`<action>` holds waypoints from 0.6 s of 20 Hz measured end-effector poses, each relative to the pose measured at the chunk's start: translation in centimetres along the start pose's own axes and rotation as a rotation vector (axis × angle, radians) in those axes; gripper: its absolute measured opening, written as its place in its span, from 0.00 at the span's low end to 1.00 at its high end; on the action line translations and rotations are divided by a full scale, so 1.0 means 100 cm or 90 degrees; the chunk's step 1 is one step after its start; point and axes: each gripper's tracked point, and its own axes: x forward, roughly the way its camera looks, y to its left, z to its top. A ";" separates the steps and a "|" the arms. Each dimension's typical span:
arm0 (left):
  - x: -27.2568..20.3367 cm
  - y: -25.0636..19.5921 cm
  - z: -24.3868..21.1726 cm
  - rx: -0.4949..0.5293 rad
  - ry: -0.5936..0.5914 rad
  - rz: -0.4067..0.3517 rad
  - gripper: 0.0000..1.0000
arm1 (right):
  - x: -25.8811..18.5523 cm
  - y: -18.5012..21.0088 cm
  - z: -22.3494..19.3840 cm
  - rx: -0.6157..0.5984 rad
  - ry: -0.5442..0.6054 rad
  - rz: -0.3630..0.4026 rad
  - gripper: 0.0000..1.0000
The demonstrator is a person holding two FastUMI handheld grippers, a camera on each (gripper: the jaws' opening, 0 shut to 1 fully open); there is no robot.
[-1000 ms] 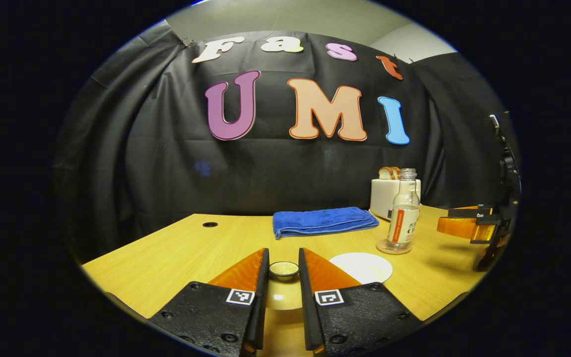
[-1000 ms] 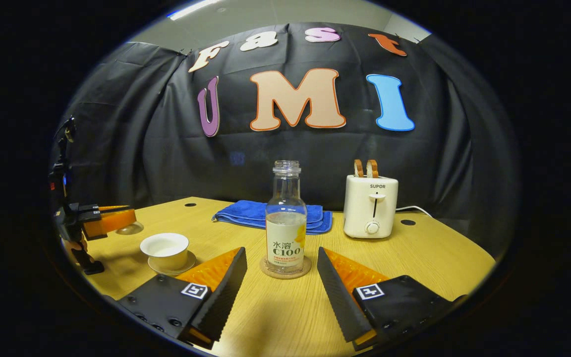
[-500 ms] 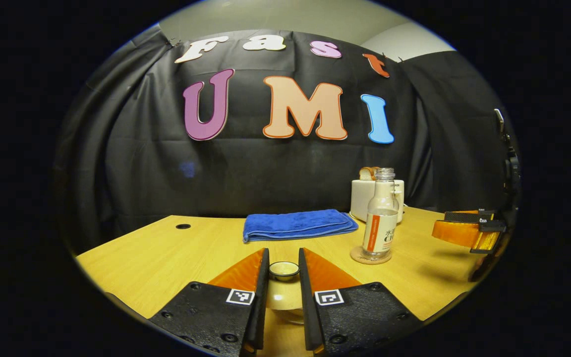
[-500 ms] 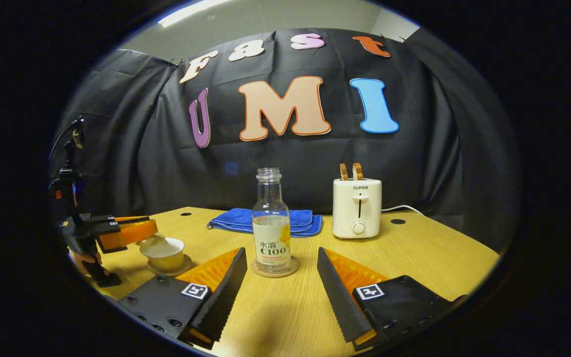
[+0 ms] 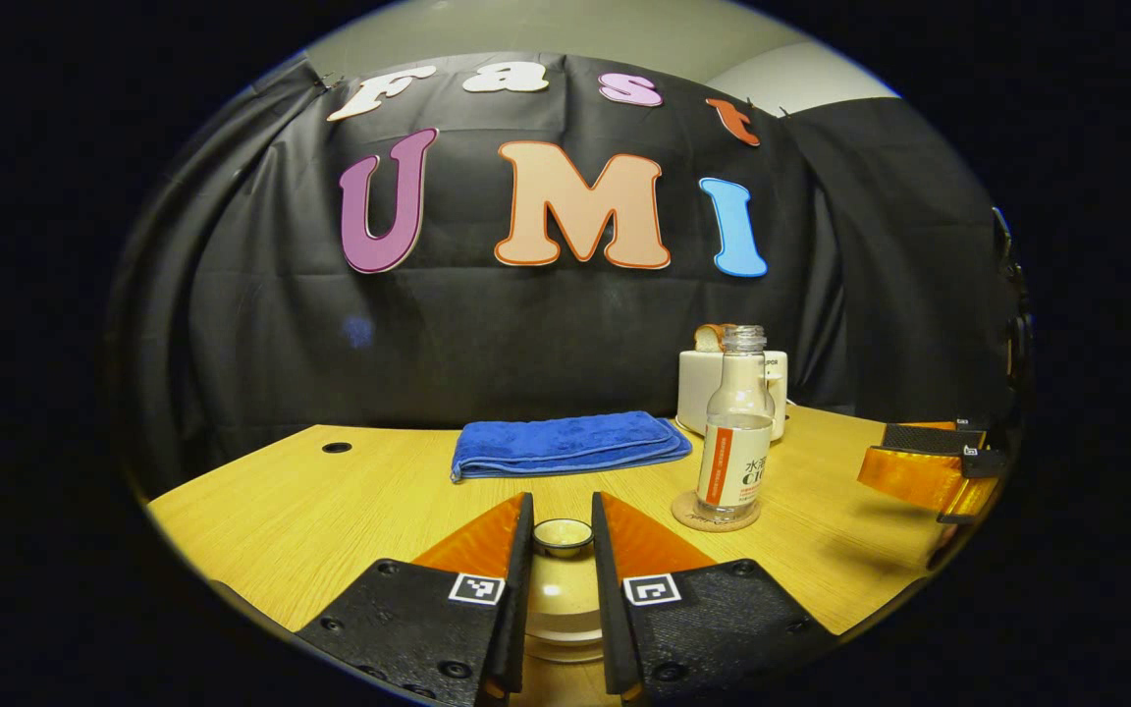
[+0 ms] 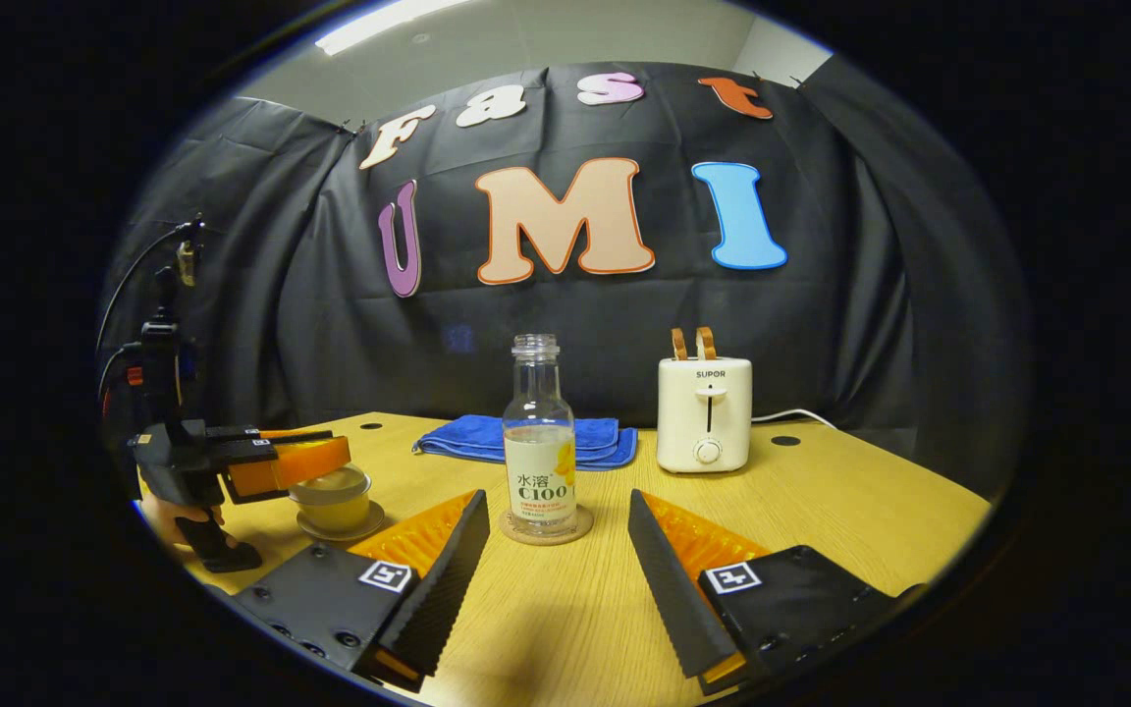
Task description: Open the teacup lid with one hand, grasp the water bottle and pour water into the teacup with the other hand; after pouring, place the water bottle on the coaster and then close the teacup lid.
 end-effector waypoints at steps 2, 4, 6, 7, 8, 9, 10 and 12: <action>0.003 -0.001 -0.004 0.001 0.011 -0.003 0.29 | -0.001 0.001 0.001 -0.006 -0.007 -0.001 0.87; 0.005 -0.001 -0.007 -0.002 0.028 -0.005 0.29 | -0.003 0.003 0.004 -0.009 -0.014 0.000 0.96; 0.007 -0.001 -0.009 -0.003 0.037 -0.006 0.29 | -0.003 0.002 0.005 -0.008 -0.021 -0.003 0.92; 0.006 -0.001 -0.009 -0.003 0.036 -0.005 0.29 | -0.003 0.001 0.005 -0.007 -0.021 -0.004 0.92; 0.006 -0.001 -0.008 -0.005 0.033 -0.006 0.30 | -0.003 0.000 0.005 -0.007 -0.021 -0.006 0.96; 0.007 -0.002 -0.008 -0.005 0.033 -0.008 0.30 | -0.003 0.000 0.005 -0.007 -0.021 -0.008 0.96; 0.007 -0.002 -0.008 -0.005 0.034 -0.008 0.29 | -0.003 0.000 0.004 -0.007 -0.020 -0.008 0.96; 0.007 -0.004 -0.006 -0.007 0.031 -0.014 0.29 | -0.004 -0.001 0.005 -0.008 -0.021 -0.009 0.96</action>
